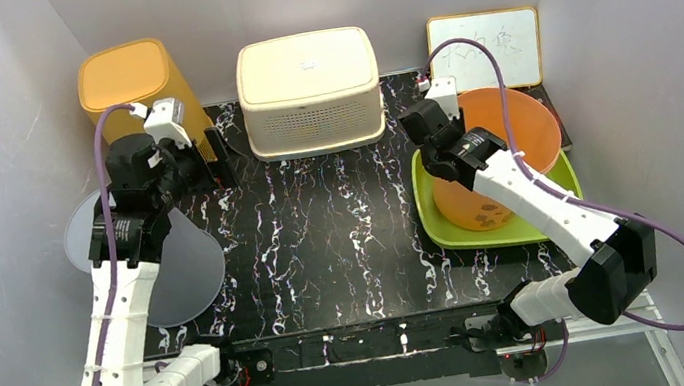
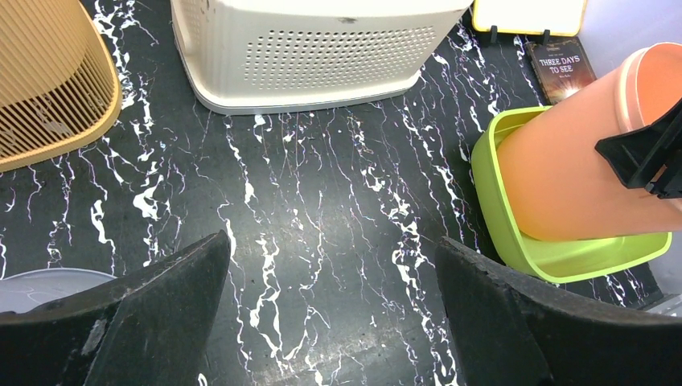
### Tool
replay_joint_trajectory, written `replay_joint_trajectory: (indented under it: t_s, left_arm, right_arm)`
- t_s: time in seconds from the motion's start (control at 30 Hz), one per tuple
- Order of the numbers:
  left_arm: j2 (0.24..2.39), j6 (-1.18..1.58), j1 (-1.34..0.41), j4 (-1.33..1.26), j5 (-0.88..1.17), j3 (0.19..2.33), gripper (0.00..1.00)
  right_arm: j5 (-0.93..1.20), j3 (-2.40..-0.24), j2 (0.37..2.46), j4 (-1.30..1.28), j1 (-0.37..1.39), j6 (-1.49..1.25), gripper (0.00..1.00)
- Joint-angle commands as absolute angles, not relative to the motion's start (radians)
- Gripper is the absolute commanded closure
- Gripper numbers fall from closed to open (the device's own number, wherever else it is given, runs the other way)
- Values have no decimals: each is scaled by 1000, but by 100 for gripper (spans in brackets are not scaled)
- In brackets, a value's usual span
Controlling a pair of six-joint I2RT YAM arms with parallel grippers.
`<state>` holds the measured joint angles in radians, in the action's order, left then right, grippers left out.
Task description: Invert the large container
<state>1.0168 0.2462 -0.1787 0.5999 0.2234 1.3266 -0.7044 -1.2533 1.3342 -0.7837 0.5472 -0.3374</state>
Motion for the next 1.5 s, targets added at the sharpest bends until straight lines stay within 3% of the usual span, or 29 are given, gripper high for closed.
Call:
replay_joint_trajectory:
  t_s: [0.0,0.3,0.5,0.67,0.8,1.03,1.47]
  left_arm:
    - [995,246,-181,607,223,1339,2]
    - [1000,241,-181,647,208,1401,2]
    - [1062,241,-181,707,219,1554,2]
    - [1116,249,-181,788,178,1764,2]
    - [1096,297,-180,764,165,1830,2]
    - [1064,341,-181,758,176,1883,1]
    - [1036,361,-180,788,185,1901,1]
  right_arm:
    - [-680,-1282,1311,-741,538,-327,72]
    - [-722,-1511,1298,-829,538,-268,100]
    - [-708,-1800,1352,-936,538,-222,100]
    - [-429,-1924,1329,-868,538,-243,100]
    - [-203,-1793,1285,-690,538,-319,100]
    - [138,-1427,1228,-128,542,-531,100]
    - [113,-1034,1342,617,743,-841,100]
